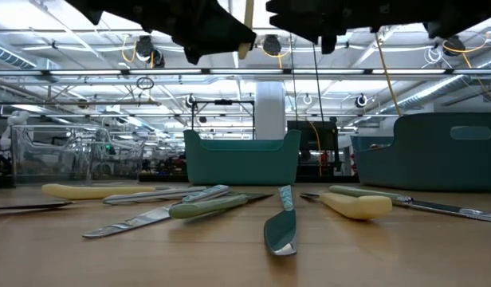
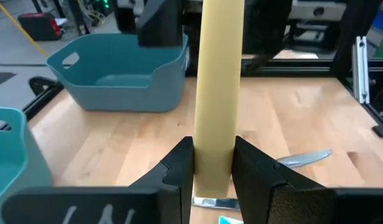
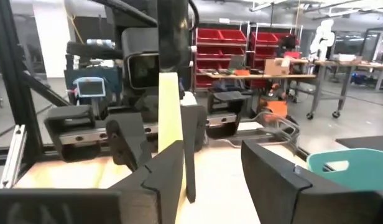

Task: Sort silverware by color (type)
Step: Put the right yellow knife into the green bin, then put the left yellow knife into the green bin

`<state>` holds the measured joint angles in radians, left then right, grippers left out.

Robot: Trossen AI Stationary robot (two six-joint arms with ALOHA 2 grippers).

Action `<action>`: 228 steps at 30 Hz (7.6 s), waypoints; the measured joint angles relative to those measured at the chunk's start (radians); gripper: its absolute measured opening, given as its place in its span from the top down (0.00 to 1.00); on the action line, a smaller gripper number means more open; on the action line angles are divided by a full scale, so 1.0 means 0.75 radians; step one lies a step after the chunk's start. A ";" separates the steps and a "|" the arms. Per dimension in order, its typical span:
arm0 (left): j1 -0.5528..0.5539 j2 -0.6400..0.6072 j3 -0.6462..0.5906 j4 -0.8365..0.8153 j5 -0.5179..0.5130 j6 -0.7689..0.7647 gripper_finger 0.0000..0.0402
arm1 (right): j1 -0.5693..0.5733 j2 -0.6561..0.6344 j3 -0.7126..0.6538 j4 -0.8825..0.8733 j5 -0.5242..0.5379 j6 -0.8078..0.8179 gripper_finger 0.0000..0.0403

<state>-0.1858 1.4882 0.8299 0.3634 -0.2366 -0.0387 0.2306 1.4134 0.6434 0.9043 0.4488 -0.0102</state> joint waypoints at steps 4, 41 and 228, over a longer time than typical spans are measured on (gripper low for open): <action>0.000 -0.039 -0.001 -0.079 -0.011 -0.002 0.78 | 0.001 -0.088 0.001 -0.180 -0.004 0.038 0.60; -0.010 -0.284 0.000 -0.544 -0.117 -0.054 0.78 | 0.011 -0.311 0.000 -0.735 -0.006 0.209 0.60; 0.323 0.805 1.444 -2.404 0.575 0.322 0.59 | 0.175 -0.311 0.001 -1.269 -0.154 0.525 0.60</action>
<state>0.0567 2.0922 1.9128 -1.4395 0.1946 0.2031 0.3622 1.1805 0.6437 -0.0471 0.3336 0.3832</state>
